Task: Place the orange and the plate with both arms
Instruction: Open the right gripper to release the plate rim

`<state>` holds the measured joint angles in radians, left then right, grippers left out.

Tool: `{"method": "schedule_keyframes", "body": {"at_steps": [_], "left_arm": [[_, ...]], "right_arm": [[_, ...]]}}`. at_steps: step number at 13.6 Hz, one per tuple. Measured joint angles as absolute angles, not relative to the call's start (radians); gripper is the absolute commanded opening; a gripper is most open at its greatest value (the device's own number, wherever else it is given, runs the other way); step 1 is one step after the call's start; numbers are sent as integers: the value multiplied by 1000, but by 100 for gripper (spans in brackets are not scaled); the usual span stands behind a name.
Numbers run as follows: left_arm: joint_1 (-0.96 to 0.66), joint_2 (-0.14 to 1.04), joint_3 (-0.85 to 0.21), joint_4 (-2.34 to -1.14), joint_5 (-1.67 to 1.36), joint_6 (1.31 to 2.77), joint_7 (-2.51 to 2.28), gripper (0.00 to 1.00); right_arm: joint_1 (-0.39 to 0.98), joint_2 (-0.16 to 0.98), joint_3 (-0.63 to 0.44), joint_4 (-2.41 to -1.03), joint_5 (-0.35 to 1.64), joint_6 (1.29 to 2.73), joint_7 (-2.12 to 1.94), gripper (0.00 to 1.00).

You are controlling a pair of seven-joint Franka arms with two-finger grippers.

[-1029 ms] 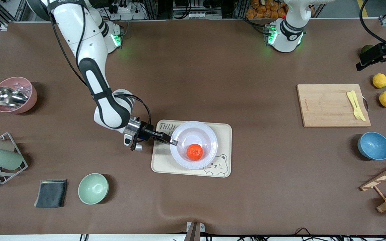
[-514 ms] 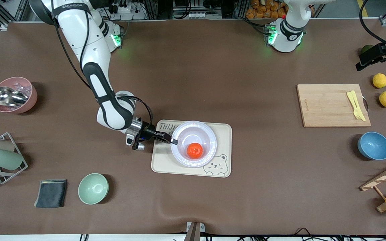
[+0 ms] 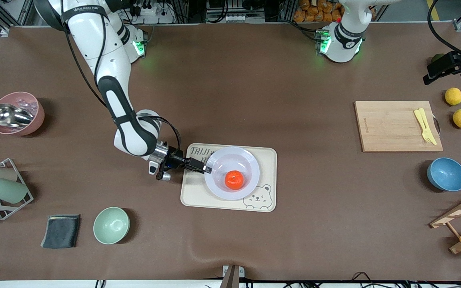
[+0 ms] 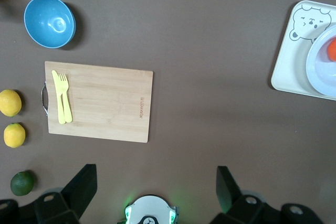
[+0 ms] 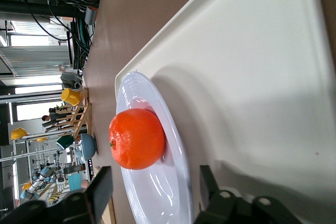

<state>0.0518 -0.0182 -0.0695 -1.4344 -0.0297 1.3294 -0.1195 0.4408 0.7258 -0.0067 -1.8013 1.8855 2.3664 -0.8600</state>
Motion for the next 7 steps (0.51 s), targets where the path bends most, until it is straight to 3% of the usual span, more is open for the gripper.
{"method": "schedule_keyframes", "body": {"at_steps": [7], "left_arm": [[53, -18, -70, -1435, -30, 1329, -119, 100]], "right_arm": [[431, 722, -13, -1787, 1735, 2367, -674, 100]]}}
